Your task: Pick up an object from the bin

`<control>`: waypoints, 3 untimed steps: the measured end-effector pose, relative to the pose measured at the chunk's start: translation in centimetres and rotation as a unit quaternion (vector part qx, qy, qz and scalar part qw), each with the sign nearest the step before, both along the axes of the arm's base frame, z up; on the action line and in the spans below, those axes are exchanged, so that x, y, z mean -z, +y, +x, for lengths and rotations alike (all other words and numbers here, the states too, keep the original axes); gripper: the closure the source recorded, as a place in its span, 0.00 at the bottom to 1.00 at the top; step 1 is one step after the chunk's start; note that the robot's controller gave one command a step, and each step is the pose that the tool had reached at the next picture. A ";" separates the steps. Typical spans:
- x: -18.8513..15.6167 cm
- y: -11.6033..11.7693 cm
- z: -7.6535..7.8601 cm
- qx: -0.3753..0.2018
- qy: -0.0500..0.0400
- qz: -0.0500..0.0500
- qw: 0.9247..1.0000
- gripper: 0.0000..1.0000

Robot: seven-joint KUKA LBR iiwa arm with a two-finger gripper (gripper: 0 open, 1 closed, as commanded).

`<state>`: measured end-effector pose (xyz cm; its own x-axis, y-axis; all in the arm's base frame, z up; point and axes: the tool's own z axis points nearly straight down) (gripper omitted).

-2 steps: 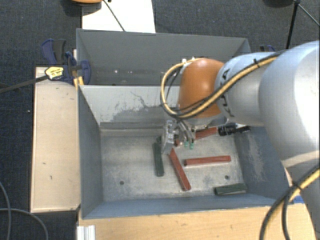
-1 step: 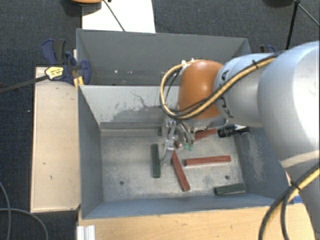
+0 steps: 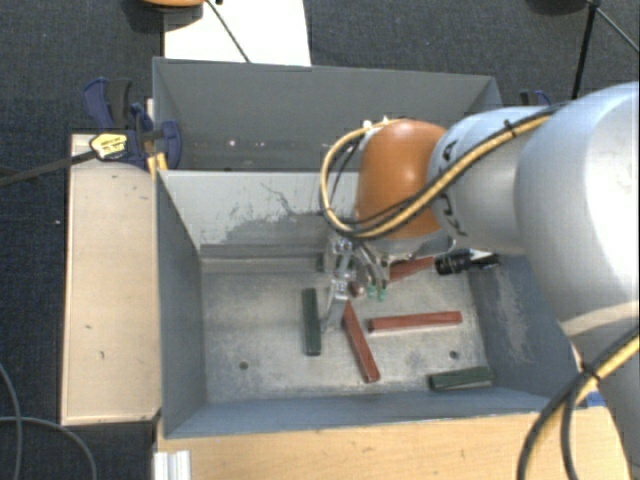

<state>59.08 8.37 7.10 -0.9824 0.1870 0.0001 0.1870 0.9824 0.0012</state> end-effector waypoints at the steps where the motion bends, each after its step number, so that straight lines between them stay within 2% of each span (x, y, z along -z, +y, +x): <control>1: -0.2 -5.8 0.1 -0.006 0.000 0.001 1.000 0.00; 2: -0.9 -7.2 -2.0 0.054 0.000 0.000 0.999 1.00; 3: -0.9 -7.2 -2.0 0.054 0.000 0.000 0.999 1.00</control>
Offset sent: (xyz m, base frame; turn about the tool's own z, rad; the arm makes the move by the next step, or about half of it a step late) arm -0.0206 -0.0732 0.0082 0.1072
